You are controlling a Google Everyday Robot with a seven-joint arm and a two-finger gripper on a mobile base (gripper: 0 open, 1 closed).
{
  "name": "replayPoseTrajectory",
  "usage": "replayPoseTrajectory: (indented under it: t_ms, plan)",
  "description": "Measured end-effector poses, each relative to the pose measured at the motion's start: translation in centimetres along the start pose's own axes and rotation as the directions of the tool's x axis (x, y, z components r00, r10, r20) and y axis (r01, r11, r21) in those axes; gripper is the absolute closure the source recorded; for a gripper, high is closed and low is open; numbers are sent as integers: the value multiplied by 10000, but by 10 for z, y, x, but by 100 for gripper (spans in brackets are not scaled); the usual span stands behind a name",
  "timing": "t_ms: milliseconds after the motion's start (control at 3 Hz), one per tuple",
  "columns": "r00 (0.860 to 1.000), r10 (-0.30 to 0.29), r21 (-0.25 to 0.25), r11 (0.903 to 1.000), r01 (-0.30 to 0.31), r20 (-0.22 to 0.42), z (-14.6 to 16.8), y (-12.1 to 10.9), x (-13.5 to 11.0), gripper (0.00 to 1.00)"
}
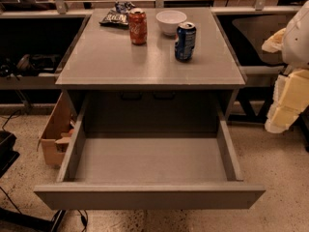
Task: Close top drawer
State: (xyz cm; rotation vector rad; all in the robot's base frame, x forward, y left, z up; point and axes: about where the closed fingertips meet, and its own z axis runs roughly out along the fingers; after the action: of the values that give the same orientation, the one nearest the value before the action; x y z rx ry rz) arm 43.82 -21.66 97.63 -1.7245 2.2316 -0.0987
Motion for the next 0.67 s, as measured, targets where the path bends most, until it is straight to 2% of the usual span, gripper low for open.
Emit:
replayPoseTrajectory:
  t_ms: [333,667]
  plan:
    - [10000,0,0,10000,0,0,0,0,0,0]
    - [9997,216,-351,9992,-213,79,21,11,5,0]
